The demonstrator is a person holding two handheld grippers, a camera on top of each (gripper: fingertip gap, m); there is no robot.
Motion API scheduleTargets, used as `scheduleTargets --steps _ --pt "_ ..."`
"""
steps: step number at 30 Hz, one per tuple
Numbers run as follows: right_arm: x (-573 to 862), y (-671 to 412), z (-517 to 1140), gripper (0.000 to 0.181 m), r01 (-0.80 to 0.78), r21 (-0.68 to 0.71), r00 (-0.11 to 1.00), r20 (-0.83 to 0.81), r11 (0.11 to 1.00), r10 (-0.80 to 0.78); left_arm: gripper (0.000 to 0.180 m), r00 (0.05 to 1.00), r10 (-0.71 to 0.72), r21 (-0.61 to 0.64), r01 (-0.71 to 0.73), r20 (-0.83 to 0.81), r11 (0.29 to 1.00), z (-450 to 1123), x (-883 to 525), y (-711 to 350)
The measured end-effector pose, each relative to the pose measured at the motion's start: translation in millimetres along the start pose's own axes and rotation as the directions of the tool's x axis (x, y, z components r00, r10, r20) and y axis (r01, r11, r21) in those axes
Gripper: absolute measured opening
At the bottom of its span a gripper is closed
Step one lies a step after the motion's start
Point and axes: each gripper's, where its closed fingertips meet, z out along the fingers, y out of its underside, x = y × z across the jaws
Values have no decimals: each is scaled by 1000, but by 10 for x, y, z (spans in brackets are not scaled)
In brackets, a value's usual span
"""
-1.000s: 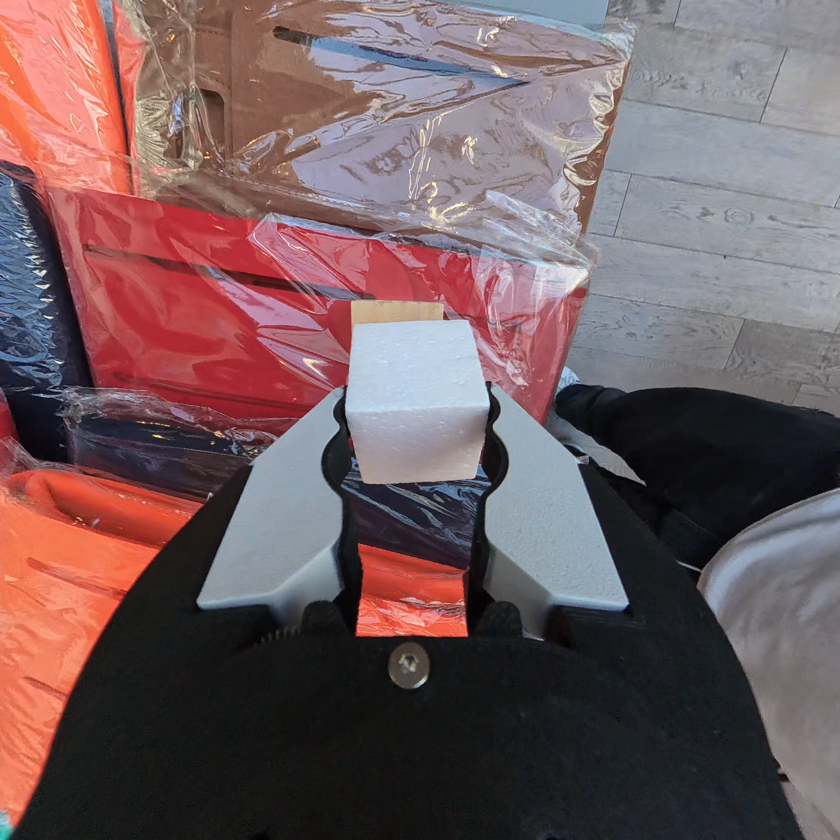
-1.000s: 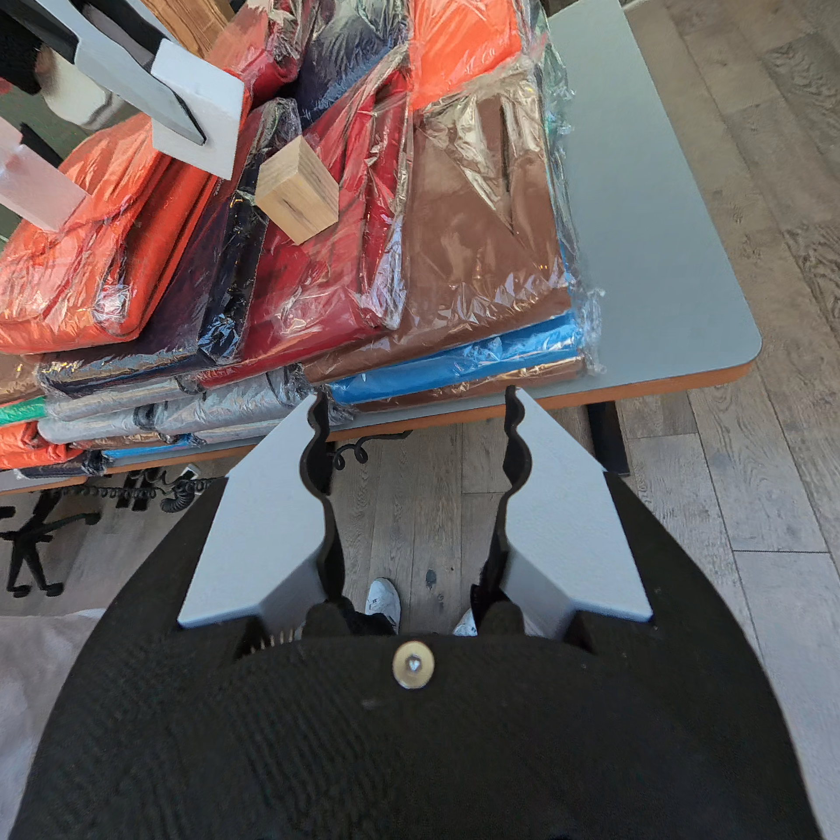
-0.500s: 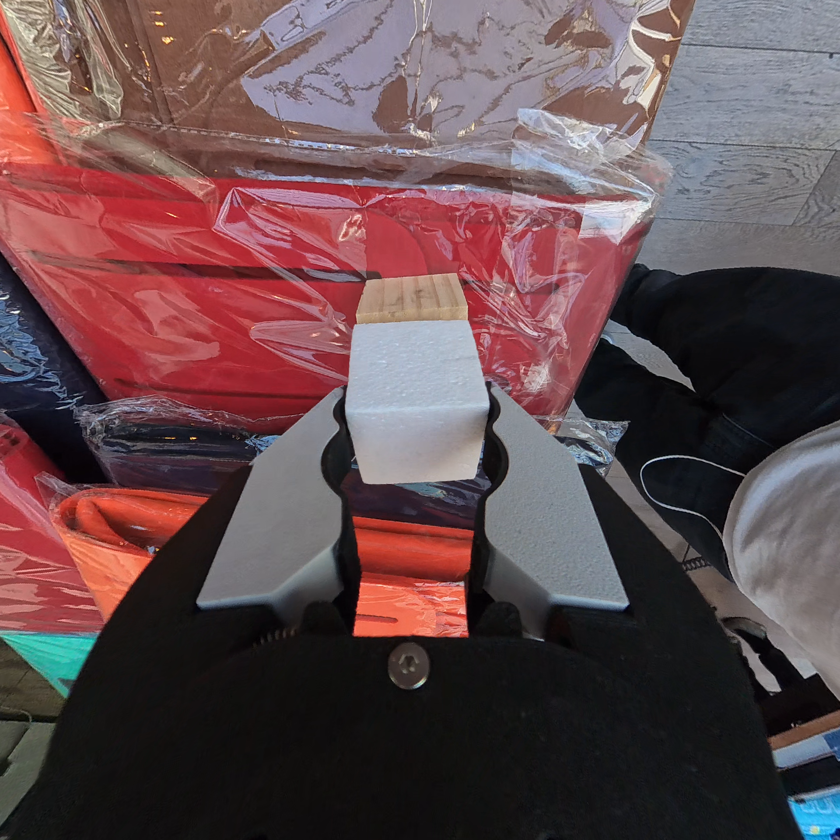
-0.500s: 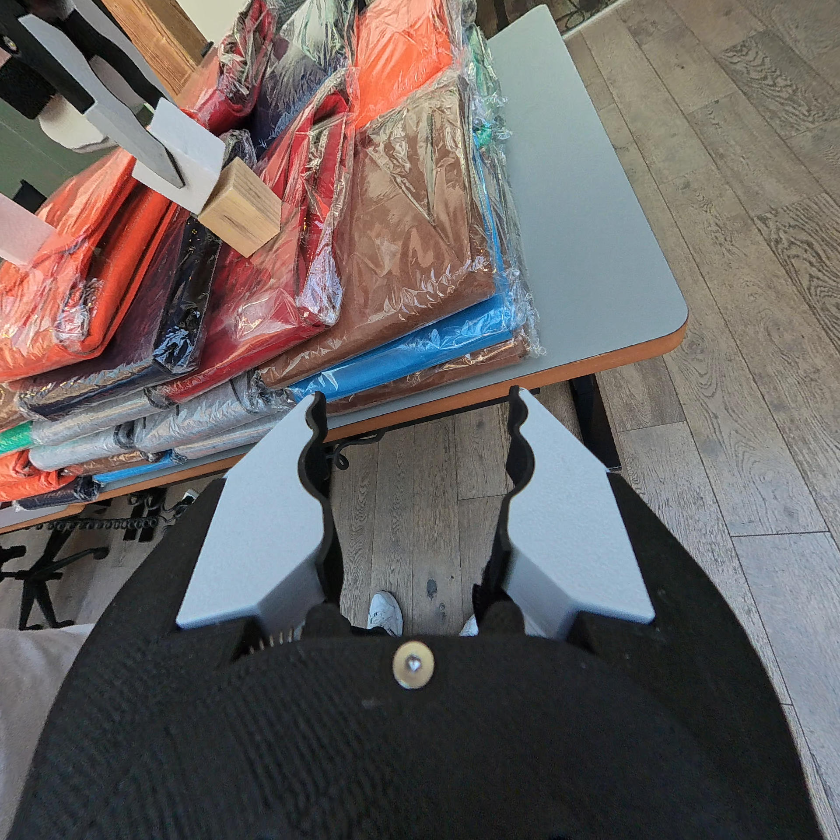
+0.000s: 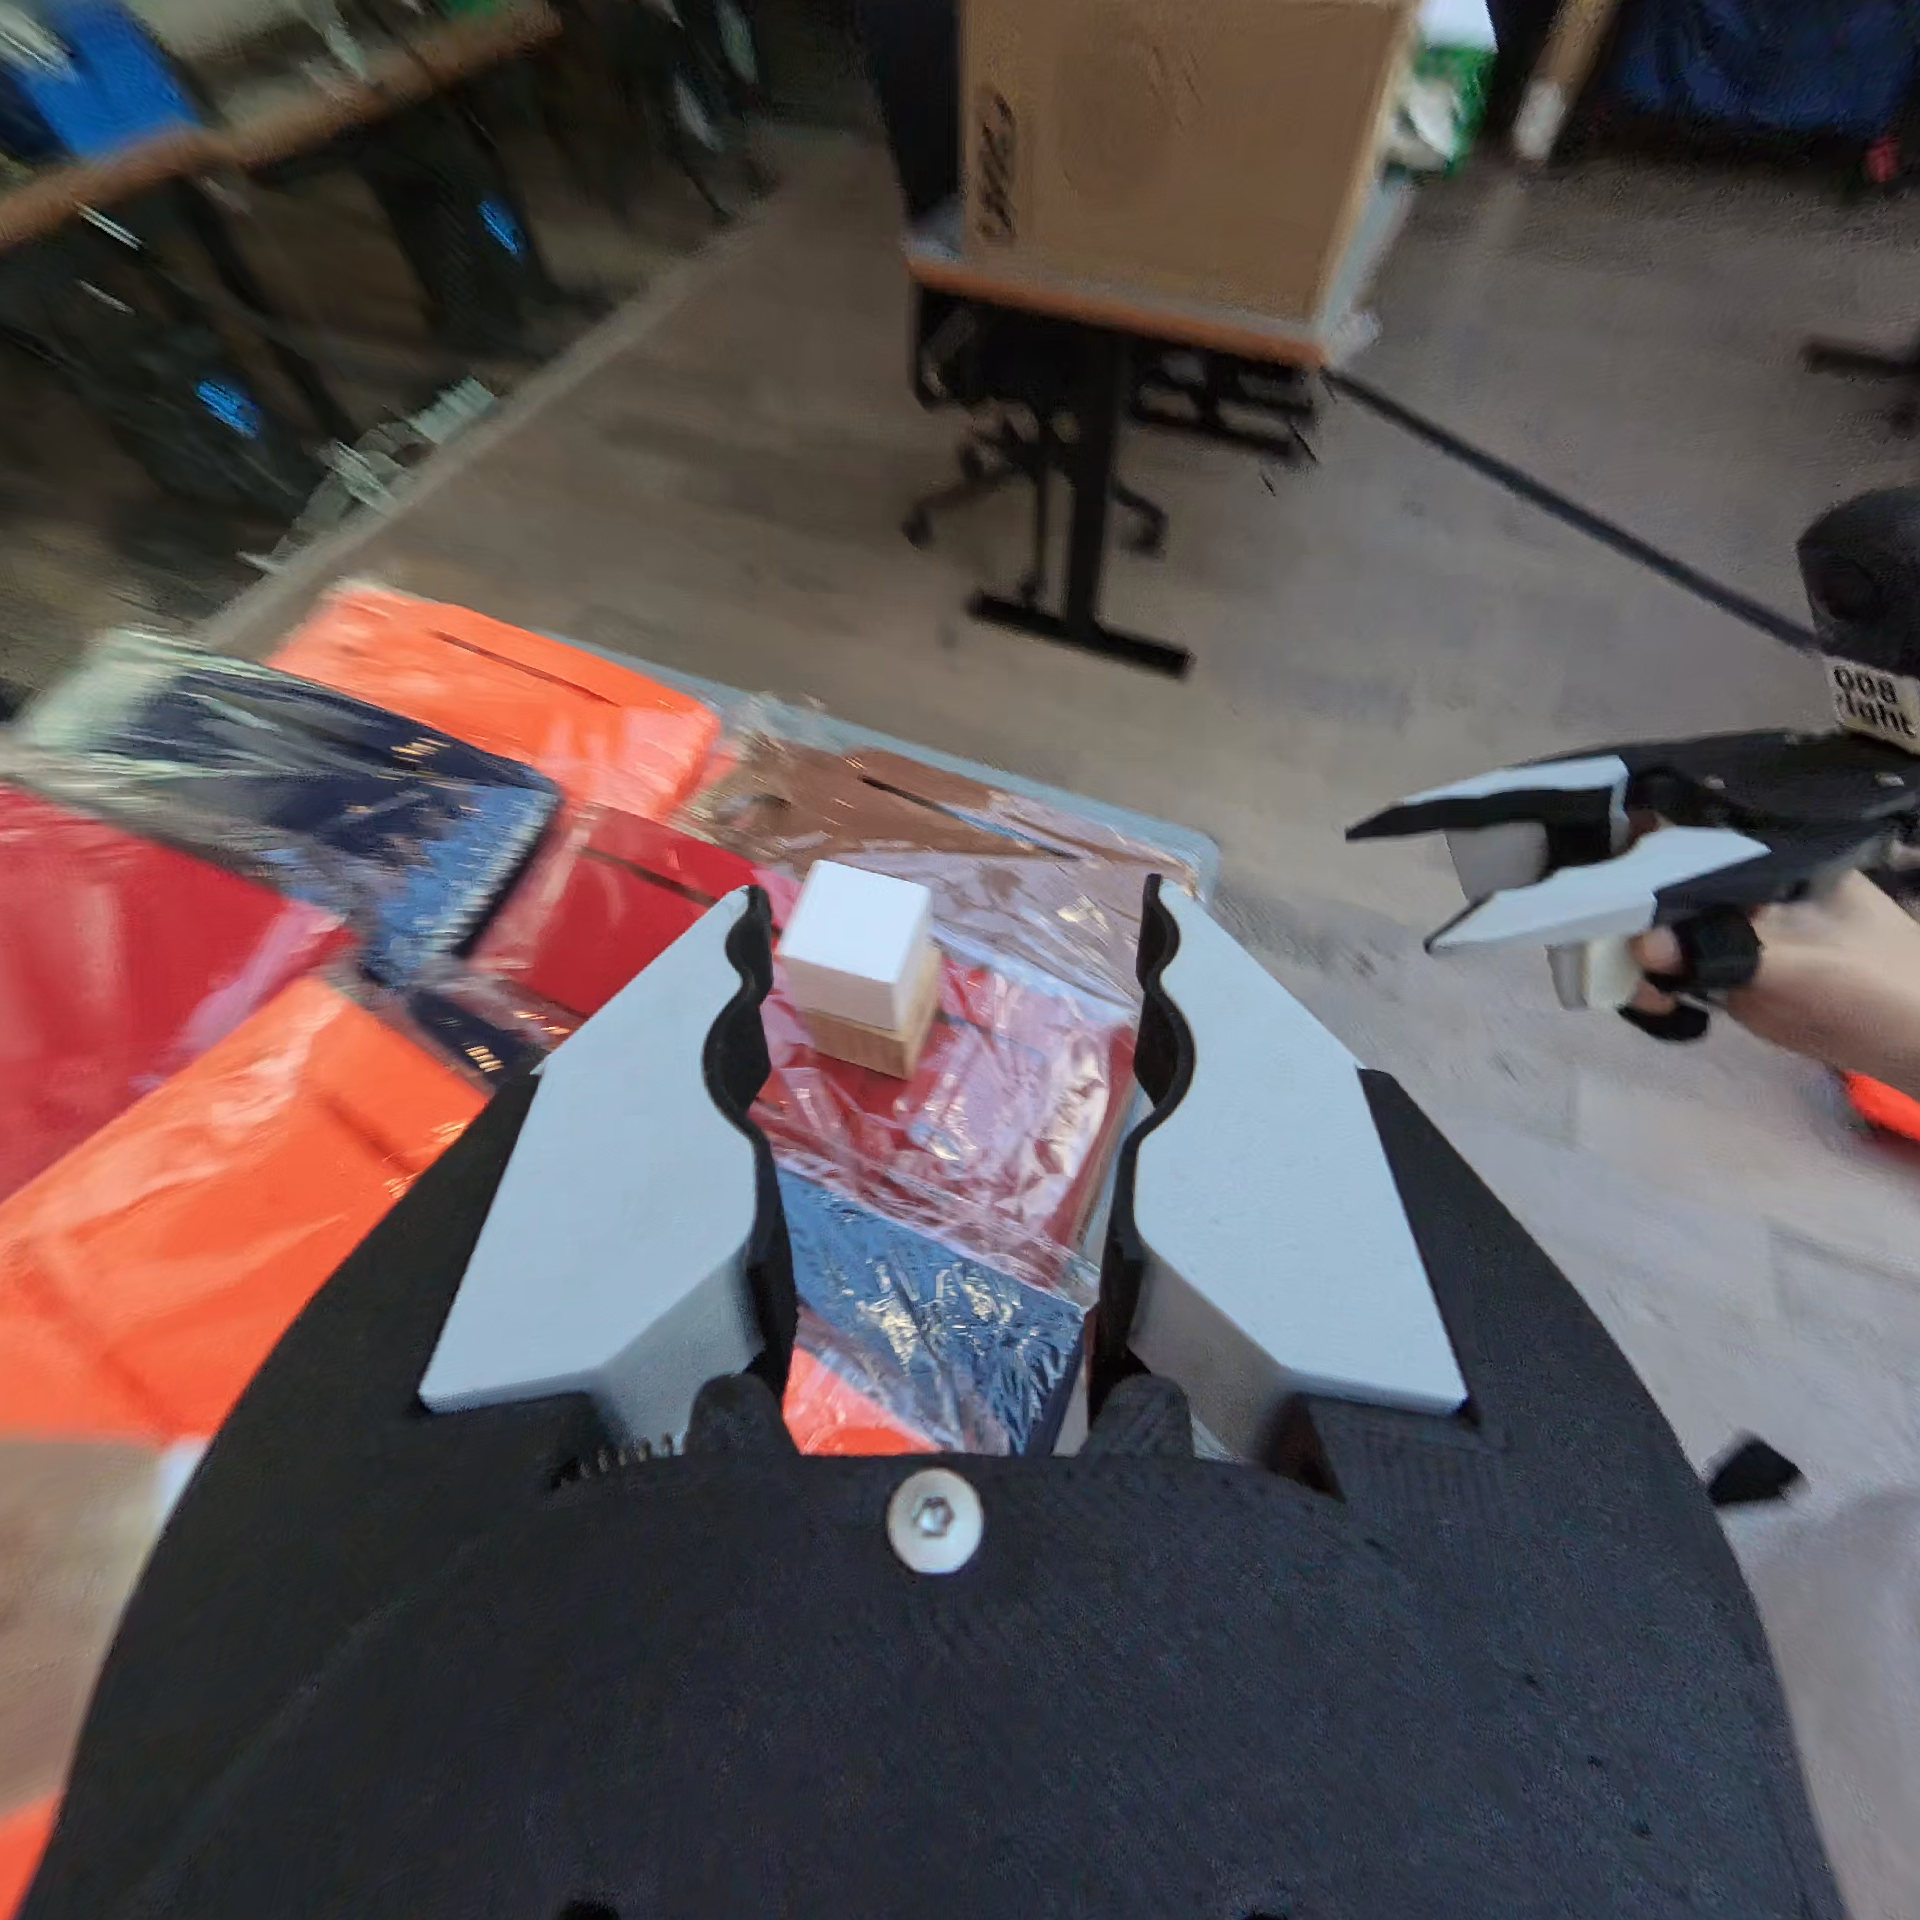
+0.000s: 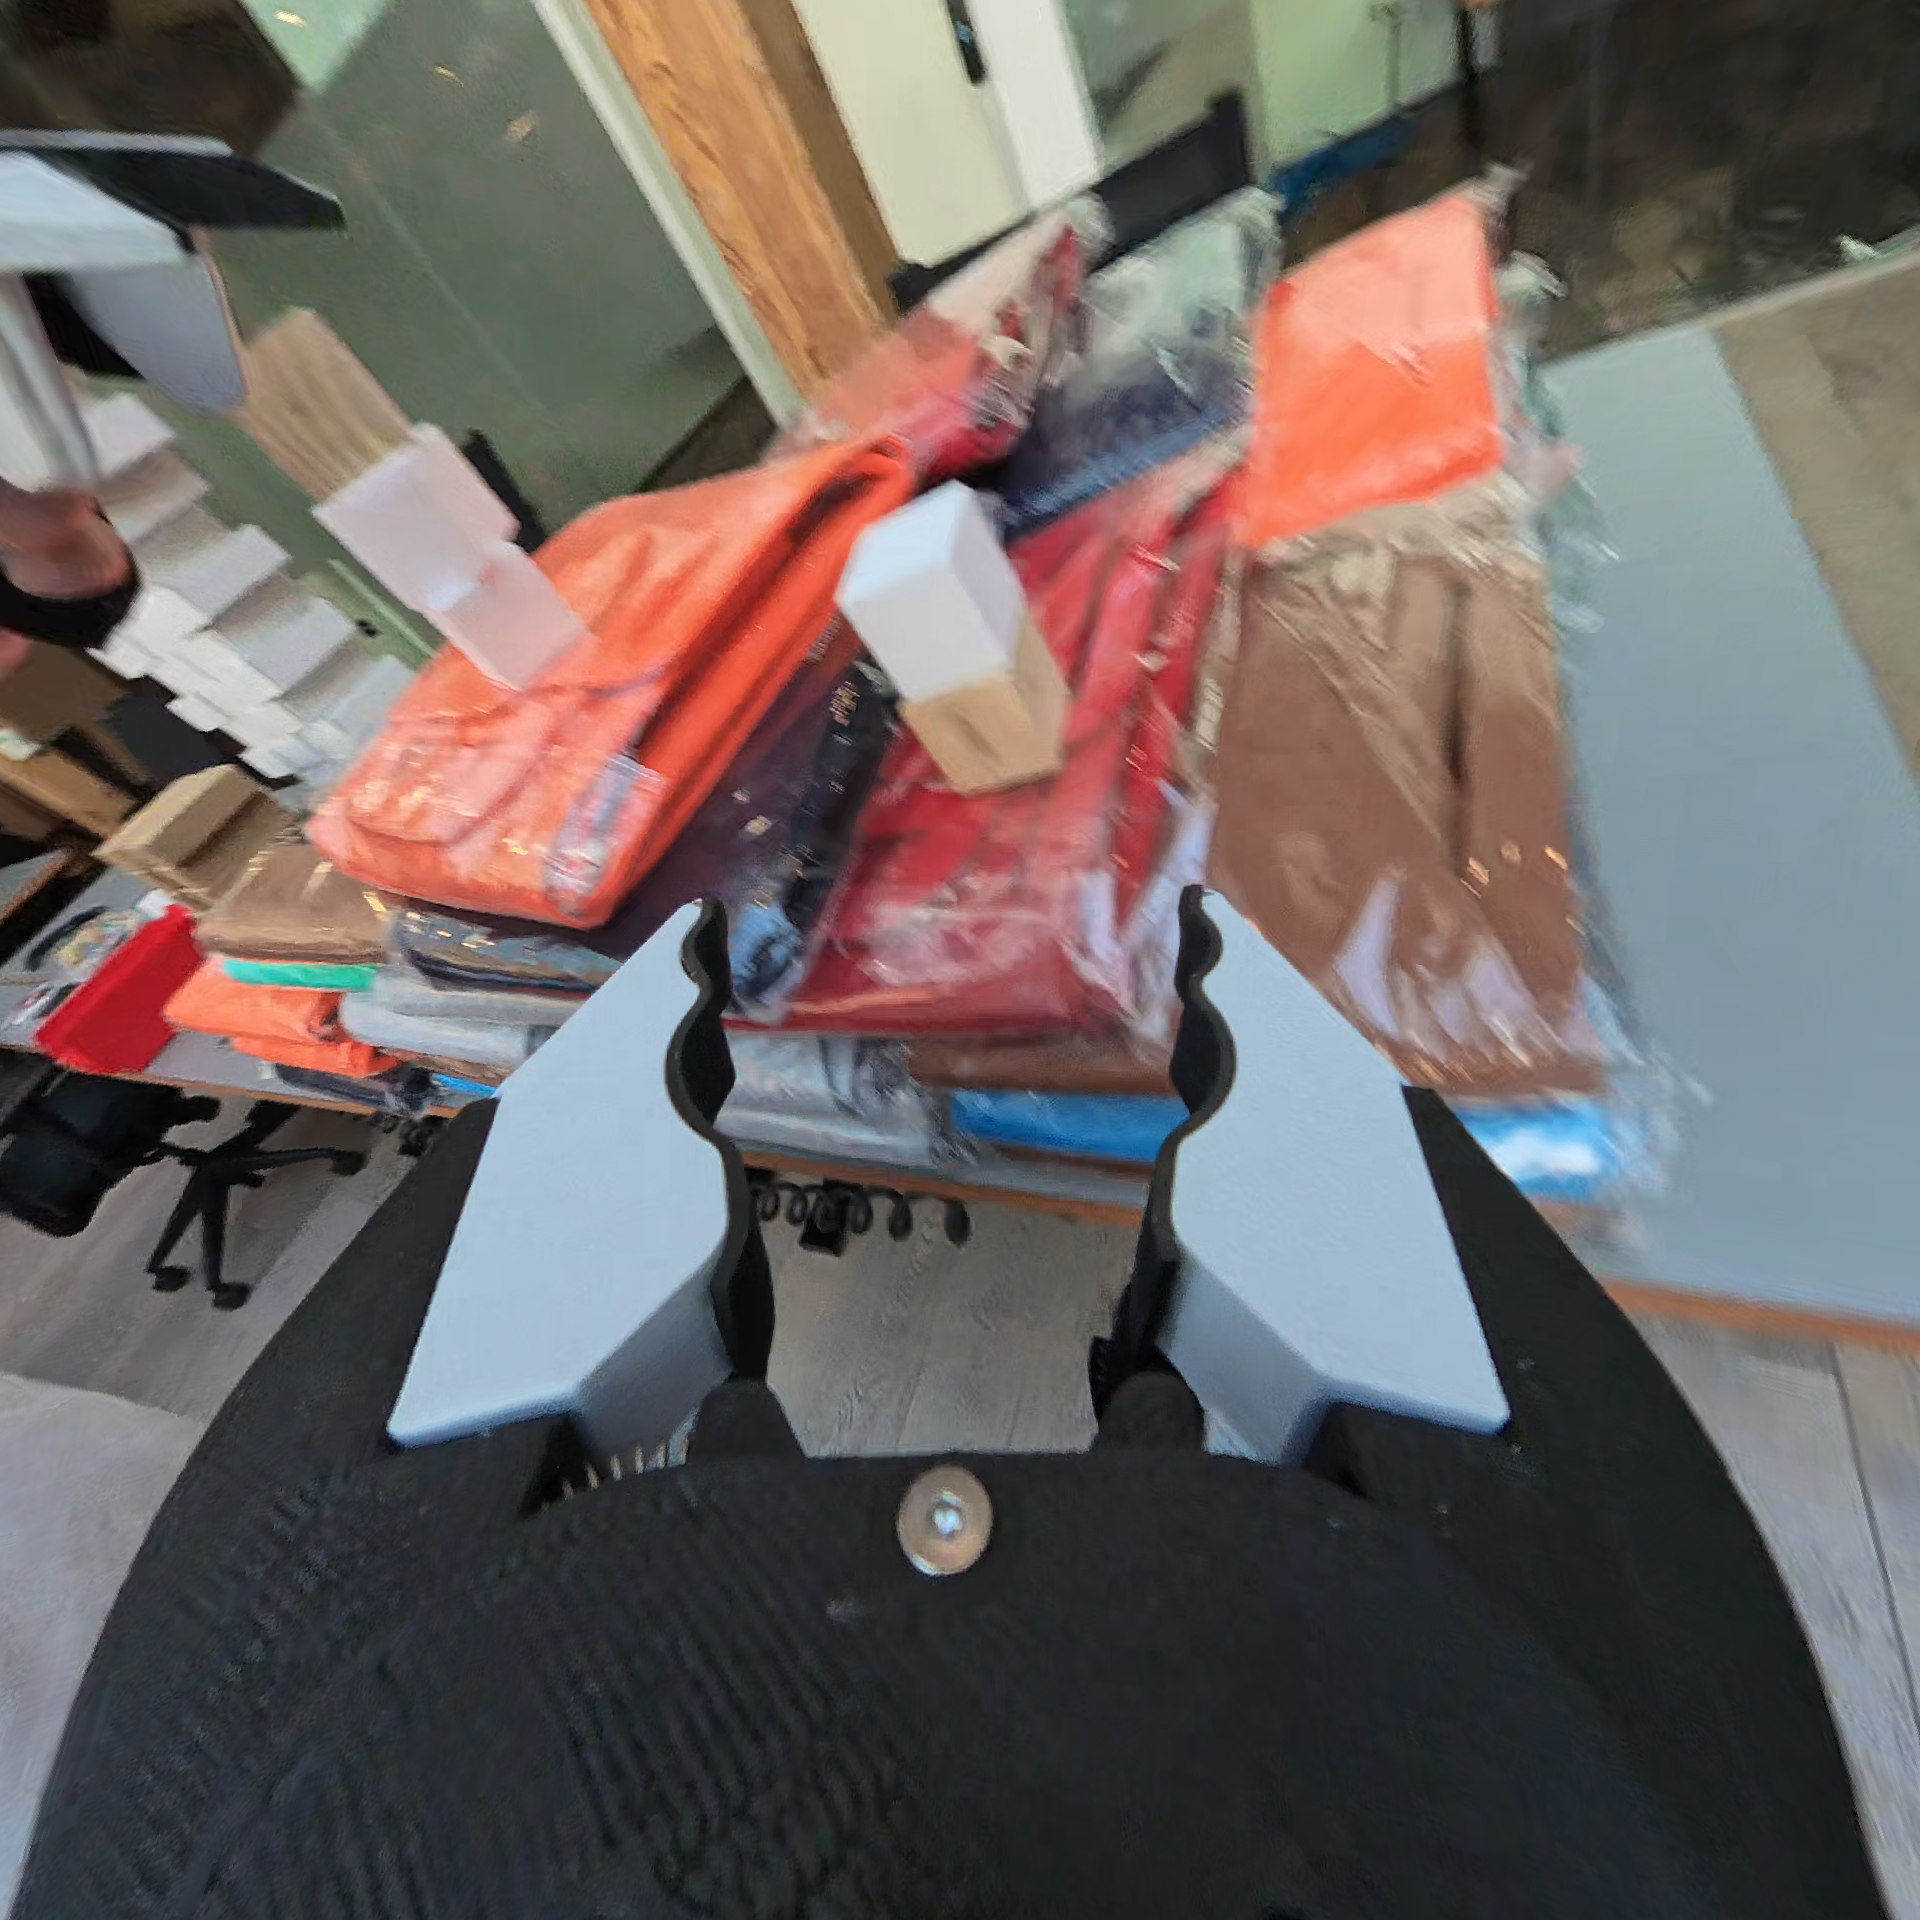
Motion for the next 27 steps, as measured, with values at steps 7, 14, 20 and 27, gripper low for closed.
scheduleTargets --steps 7,14,20,27 --pt "-2049 -756 1526 86 347 112 855 370 931 -363 63 892 -233 501 9 388 865 -1892 -449 551" --pt "-2801 -881 2792 90 442 81 807 398 893 -436 82 822 -252 432 8 511 902 -2227 -913 1276" --pt "-2818 -949 2880 57 494 108 783 376 863 -496 83 932 -176 313 72 318 947 -1765 -1240 1451" --pt "-2036 -1690 2089 57 440 136 878 141 888 -457 103 987 -140 220 119 80 968 -925 -1532 1095"
